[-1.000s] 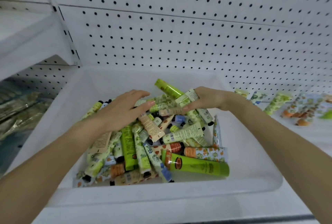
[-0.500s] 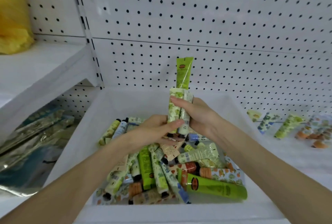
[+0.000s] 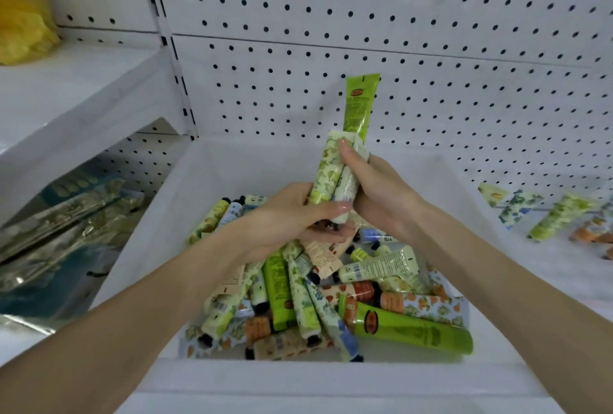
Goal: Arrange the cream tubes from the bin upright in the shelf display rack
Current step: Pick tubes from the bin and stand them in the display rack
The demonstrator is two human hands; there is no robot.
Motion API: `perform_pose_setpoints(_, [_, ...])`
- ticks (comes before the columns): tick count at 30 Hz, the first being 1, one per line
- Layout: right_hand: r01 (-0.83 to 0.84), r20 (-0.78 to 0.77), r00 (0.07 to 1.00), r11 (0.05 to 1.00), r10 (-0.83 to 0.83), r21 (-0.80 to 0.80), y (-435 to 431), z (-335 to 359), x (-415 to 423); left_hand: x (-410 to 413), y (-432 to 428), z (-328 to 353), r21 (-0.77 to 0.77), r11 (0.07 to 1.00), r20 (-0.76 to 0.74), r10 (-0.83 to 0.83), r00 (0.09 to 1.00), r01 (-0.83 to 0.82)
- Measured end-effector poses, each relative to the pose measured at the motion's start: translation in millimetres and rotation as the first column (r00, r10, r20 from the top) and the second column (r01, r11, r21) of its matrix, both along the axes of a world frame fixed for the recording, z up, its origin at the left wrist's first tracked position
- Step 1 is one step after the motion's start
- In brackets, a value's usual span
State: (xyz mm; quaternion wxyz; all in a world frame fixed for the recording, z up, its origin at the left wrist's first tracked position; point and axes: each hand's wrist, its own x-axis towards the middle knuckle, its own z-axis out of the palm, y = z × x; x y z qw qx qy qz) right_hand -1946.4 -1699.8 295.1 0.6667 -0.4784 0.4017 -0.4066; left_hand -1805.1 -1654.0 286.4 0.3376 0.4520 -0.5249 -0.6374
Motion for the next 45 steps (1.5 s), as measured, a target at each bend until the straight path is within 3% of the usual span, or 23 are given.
perform_pose_setpoints(3, [-0.013, 0.004, 1.0, 1.0, 0.013, 0.026, -4, 0, -4, 3, -3, 3, 0.013, 0.999, -0.135, 0.036, 0.99, -0.034])
perform_pose_setpoints(7, [0.142, 0.056, 0.988, 0.988, -0.145, 0.059, -12, -2, -12, 12, -8, 10, 0.054, 0.982, -0.289, 0.188, 0.939, -0.18])
perform_pose_setpoints(9, [0.138, 0.068, 0.987, 0.989, -0.142, 0.061, -15, -2, -15, 16, -10, 11, 0.081, 0.967, -0.322, 0.255, 0.912, -0.242])
perform_pose_setpoints(15, [0.013, -0.154, 0.988, 0.999, -0.018, -0.034, -11, 1, -17, 17, -10, 9, 0.078, 0.965, -0.266, 0.261, 0.928, -0.249])
perform_pose_setpoints(20, [-0.016, -0.123, 0.992, 0.999, 0.01, -0.051, -4, 5, -14, 11, -8, 7, 0.087, 0.979, -0.233, 0.2, 0.952, -0.185])
perform_pose_setpoints(32, [-0.004, -0.175, 0.984, 0.994, -0.014, -0.105, -1, 6, -15, 5, -4, 4, 0.042, 0.995, -0.309, 0.101, 0.946, -0.092])
perform_pose_setpoints(40, [-0.068, -0.171, 0.984, 0.992, 0.049, -0.107, 1, 5, -5, 6, -4, 2, 0.05, 0.989, -0.253, 0.146, 0.956, -0.138])
perform_pose_setpoints(45, [-0.111, -0.11, 0.989, 0.991, 0.102, -0.079, 5, 11, -9, 3, 1, 5, 0.077, 0.997, -0.259, 0.025, 0.965, -0.005])
